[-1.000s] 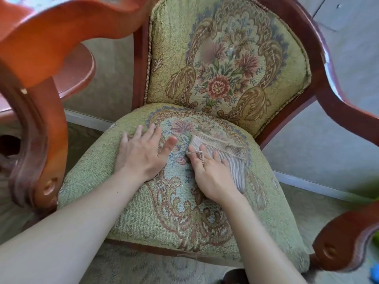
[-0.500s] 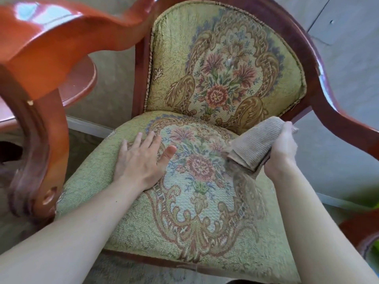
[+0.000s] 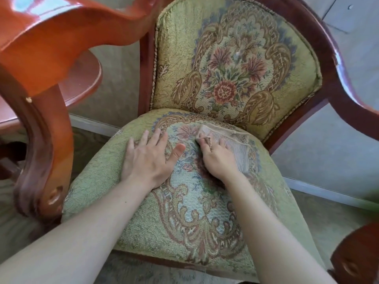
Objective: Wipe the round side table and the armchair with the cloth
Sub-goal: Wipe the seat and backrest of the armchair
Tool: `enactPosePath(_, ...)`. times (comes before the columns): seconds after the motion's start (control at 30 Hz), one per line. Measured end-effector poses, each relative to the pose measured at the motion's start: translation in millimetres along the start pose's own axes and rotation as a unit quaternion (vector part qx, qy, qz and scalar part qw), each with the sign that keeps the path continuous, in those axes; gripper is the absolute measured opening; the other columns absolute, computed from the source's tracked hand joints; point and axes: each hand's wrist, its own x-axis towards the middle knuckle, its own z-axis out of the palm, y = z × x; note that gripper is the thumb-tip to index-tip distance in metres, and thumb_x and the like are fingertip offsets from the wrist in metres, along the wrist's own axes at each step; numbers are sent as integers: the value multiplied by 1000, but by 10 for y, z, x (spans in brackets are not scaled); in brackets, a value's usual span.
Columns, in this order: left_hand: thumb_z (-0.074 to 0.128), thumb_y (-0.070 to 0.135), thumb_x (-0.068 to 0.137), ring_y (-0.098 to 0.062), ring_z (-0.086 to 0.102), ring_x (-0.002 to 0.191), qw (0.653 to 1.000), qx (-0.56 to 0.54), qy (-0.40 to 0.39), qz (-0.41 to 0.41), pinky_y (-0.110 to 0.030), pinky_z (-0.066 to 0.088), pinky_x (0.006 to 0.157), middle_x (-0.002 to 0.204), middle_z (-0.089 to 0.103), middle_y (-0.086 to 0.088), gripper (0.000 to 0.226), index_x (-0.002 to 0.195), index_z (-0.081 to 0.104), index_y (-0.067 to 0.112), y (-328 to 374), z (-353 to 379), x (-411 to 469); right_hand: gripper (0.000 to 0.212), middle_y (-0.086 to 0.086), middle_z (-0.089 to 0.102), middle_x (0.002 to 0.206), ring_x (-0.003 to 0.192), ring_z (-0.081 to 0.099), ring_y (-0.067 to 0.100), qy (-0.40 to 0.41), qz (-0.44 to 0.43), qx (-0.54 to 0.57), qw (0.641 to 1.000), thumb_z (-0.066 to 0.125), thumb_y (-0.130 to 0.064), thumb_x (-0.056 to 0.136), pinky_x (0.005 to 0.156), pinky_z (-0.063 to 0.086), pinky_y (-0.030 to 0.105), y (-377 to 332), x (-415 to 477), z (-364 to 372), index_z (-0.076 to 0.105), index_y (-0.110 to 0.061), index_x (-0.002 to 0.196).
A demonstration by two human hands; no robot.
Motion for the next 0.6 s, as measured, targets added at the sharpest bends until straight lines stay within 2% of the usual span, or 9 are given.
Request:
enactPosePath(0.17,-21,81,80,-22,8,156,1000,2,-6,0,-57,8,123,169,9,2,104,161,13,25,13,-16,-18,60,4,21,168,154,13,31,10,-34,11,999,16,-49,106,124,10,46,-225,-197,60,23,-22,159)
enactPosePath(0.3,-22,81,79,-21,3,156,1000,1,-20,7,-56,7,123,169,4,4,103,161,9,28,-40,16,-16,48,10,36,161,149,24,31,-8,-82,83,993,20,-42,109,120,14,42,-295,-491,-14,41,-32,151)
enactPosePath(0.37,-24,81,78,-21,-2,156,999,-1,-31,12,-55,5,123,169,0,5,102,161,6,30,-71,10,-5,51,11,36,161,150,25,30,-29,-47,163,985,23,-50,107,120,15,41,-307,-613,-41,42,-32,151)
enactPosePath(0.4,-24,79,78,-21,-4,156,999,-3,-38,13,-55,3,123,169,-2,5,100,161,6,32,-76,-6,-2,61,10,36,161,150,26,29,-41,-7,219,975,24,-59,103,122,17,42,-309,-665,-58,42,-27,152)
enactPosePath(0.47,-21,76,80,-20,-5,156,999,-10,-50,15,-54,1,124,169,-4,5,94,161,5,33,-54,-33,-22,75,6,41,159,147,35,26,-68,34,342,937,28,-67,98,122,23,44,-282,-736,-84,44,-17,151)
enactPosePath(0.53,-21,75,83,-20,-5,156,998,-5,-52,22,-53,0,124,169,-5,5,91,160,3,34,-67,-36,-53,64,4,55,148,136,50,20,-94,61,453,884,34,-61,101,118,33,41,-272,-820,-165,55,-15,141)
enactPosePath(0.6,-25,76,82,-21,-3,156,999,-4,-38,32,-52,2,124,168,-4,5,93,160,3,35,-129,-12,-44,47,10,67,130,117,64,20,-81,136,567,809,44,-53,102,107,47,36,-216,-923,-284,63,-16,124)
